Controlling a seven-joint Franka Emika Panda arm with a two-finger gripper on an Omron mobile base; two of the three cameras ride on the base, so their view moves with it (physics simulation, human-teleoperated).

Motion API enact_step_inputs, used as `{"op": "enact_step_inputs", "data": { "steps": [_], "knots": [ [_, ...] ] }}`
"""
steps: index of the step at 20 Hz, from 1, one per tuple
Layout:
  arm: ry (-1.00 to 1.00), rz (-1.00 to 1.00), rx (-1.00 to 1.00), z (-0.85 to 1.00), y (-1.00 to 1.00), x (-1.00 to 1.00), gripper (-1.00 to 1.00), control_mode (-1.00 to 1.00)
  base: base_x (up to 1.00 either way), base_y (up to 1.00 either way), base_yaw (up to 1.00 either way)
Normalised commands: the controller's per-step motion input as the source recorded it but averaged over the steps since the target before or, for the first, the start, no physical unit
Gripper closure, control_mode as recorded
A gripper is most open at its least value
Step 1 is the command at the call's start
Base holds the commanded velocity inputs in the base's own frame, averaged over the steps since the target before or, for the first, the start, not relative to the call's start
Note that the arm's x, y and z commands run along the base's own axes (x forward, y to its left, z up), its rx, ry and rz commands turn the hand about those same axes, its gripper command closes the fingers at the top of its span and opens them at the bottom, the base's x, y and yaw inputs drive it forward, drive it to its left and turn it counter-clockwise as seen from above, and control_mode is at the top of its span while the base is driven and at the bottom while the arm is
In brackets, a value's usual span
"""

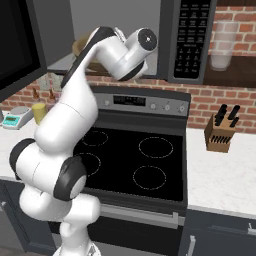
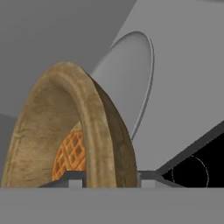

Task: Open the microwave, place the bowl with waffle inside the microwave, then close the microwave door and turn it on.

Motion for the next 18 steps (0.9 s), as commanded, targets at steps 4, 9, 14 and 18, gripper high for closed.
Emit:
{"op": "enact_step_inputs", "data": {
  "steps": [4, 9, 14, 18],
  "knots": [
    [0.00, -0.09, 0.00, 0.00, 0.00, 0.50, 1.00, -1.00, 0.00, 0.00, 0.00],
    [0.01, -0.08, 0.00, 0.00, 0.00, 0.54, 1.00, -1.00, 0.00, 0.00, 0.00],
    [0.02, -0.08, 0.00, 0.04, 0.00, 0.57, 1.00, -1.00, 0.00, 0.00, 0.00],
    [0.05, -0.07, 0.00, 0.00, 0.00, 0.53, 1.00, -1.00, 0.00, 0.00, 0.00]
  ]
}}
